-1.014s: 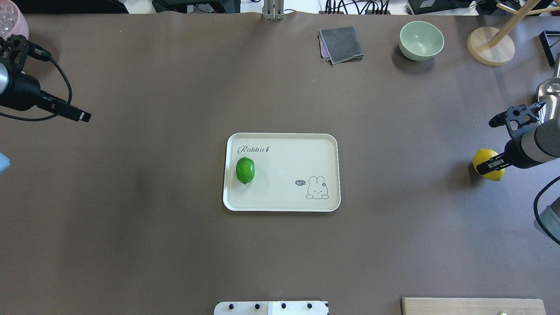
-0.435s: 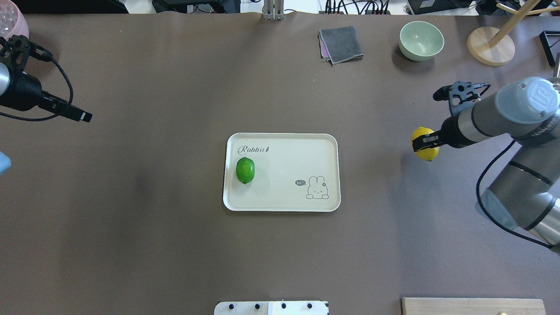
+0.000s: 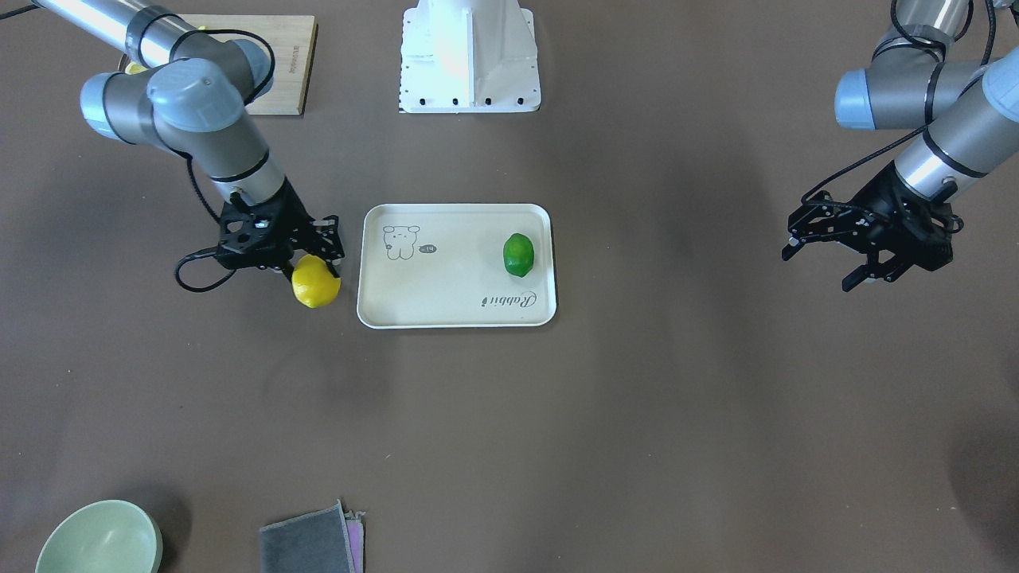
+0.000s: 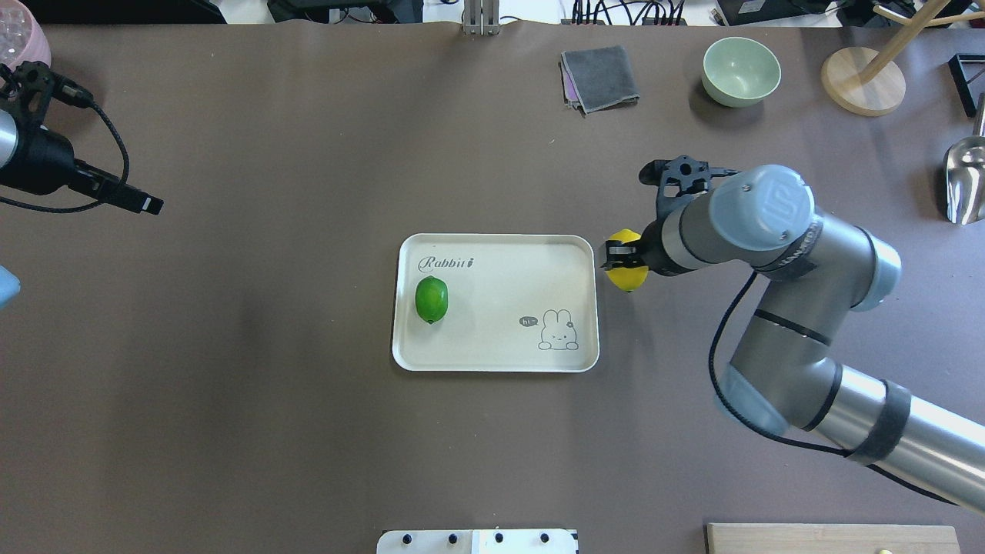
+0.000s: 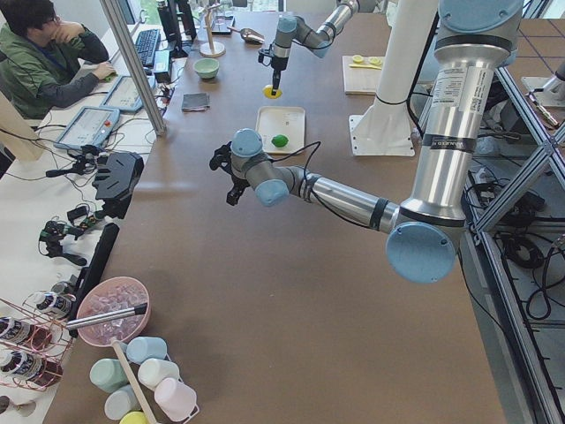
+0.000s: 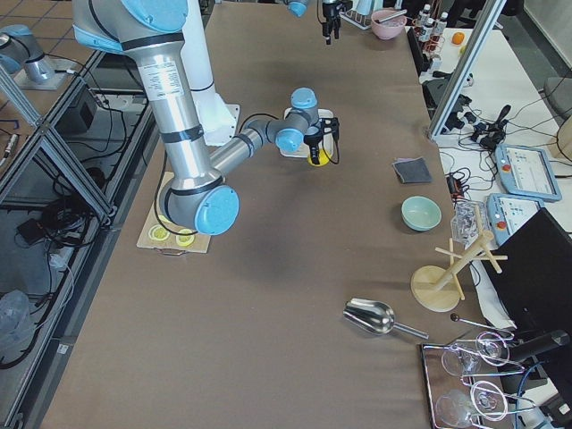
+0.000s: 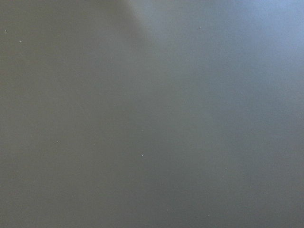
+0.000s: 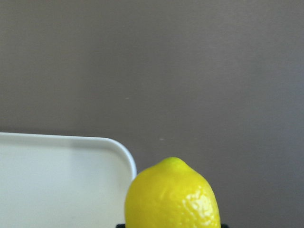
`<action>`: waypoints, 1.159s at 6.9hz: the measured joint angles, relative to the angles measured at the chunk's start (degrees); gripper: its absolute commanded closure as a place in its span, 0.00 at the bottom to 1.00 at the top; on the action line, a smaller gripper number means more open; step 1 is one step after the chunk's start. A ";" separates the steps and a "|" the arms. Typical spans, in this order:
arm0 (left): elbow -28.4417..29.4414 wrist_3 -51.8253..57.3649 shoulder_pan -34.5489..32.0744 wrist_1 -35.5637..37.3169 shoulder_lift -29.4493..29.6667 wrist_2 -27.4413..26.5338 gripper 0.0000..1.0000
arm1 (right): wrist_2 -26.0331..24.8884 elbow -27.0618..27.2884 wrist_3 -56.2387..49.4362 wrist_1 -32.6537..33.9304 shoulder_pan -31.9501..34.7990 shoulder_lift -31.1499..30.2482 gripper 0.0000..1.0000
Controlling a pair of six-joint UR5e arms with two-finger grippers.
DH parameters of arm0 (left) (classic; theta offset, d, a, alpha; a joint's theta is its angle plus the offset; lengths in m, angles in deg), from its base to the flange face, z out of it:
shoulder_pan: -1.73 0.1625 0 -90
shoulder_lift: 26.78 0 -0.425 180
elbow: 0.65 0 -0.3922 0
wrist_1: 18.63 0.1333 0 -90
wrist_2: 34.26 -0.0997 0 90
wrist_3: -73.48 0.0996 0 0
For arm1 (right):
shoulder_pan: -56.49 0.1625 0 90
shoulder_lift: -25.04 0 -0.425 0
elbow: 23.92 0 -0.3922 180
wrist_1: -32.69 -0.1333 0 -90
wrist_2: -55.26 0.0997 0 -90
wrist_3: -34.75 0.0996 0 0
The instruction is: Place all lemons on tray
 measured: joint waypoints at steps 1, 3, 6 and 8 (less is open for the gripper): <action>-0.04 -0.01 0.00 -0.05 -0.03 0.04 0.02 | -3.44 -0.30 4.09 3.24 -3.13 3.88 0.00; -0.03 -0.01 0.00 -0.09 -0.06 0.01 0.02 | -7.97 -0.43 6.58 5.43 -5.96 6.37 0.00; -0.11 -0.01 0.00 -0.12 -0.14 0.02 0.02 | -6.05 2.71 1.86 11.28 -2.80 6.41 0.00; -0.12 0.11 0.00 -0.09 -0.40 0.05 0.02 | 3.13 7.95 -11.63 19.75 6.01 3.43 0.00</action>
